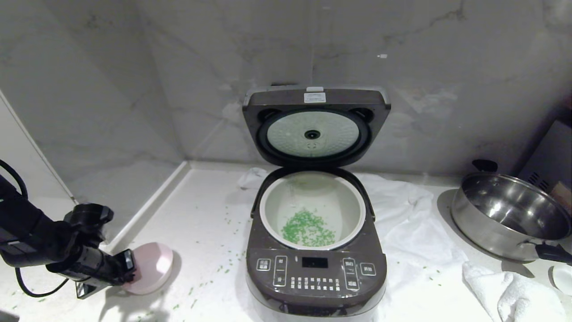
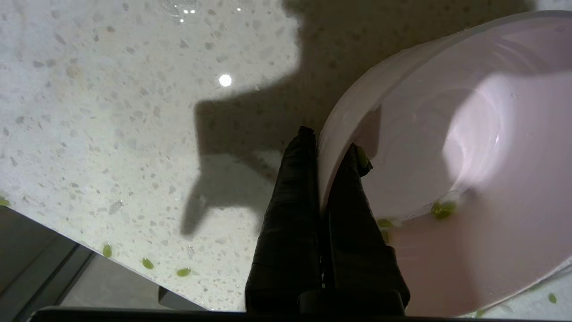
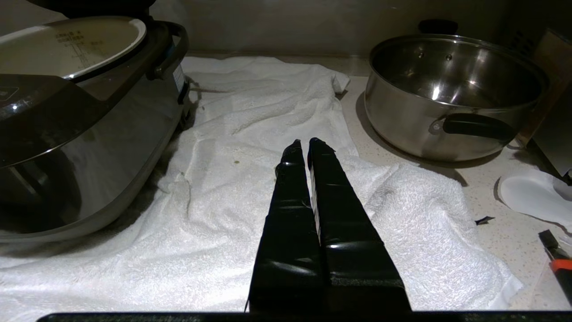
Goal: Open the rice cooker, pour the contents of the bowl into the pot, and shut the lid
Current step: Place the bowl on the table
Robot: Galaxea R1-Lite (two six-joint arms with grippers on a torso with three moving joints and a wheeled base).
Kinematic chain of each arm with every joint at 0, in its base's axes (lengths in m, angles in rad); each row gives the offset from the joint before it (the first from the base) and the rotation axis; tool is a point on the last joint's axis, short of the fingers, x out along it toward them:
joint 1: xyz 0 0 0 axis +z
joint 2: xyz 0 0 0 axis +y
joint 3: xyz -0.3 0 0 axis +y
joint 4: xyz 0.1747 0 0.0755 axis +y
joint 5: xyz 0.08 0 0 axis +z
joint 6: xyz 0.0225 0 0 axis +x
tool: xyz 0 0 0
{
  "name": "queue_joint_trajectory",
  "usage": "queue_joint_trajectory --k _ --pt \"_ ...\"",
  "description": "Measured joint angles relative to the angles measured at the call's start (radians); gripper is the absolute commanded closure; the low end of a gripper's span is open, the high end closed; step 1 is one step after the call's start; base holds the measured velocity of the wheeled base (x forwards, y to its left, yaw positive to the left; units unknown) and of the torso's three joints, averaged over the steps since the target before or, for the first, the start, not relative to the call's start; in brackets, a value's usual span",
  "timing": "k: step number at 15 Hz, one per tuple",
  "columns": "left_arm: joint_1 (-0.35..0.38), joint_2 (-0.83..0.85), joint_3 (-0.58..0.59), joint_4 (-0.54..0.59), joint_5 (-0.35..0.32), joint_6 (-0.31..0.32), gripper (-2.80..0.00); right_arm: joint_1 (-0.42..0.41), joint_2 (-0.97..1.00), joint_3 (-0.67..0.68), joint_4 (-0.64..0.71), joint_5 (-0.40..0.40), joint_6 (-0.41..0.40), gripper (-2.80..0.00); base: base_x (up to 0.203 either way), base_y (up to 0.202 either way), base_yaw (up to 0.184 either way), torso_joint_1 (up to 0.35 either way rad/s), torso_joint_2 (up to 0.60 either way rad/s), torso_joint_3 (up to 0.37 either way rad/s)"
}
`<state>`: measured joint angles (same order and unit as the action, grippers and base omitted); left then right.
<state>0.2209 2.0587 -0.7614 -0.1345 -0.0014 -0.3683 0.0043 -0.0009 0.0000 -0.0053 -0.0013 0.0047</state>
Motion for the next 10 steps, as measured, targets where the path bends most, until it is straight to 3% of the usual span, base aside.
queue_joint_trajectory --k 1,10 --pt "0.010 0.007 -0.008 0.001 0.000 0.000 -2.80 0.000 0.000 0.000 0.000 0.000 0.000 0.00 0.000 0.000 0.000 0.000 0.00 0.000" --pt "0.021 -0.042 -0.014 0.007 0.004 -0.011 -2.80 0.000 0.000 0.000 0.000 0.000 0.000 0.00 0.000 0.000 0.000 0.000 0.00 0.000"
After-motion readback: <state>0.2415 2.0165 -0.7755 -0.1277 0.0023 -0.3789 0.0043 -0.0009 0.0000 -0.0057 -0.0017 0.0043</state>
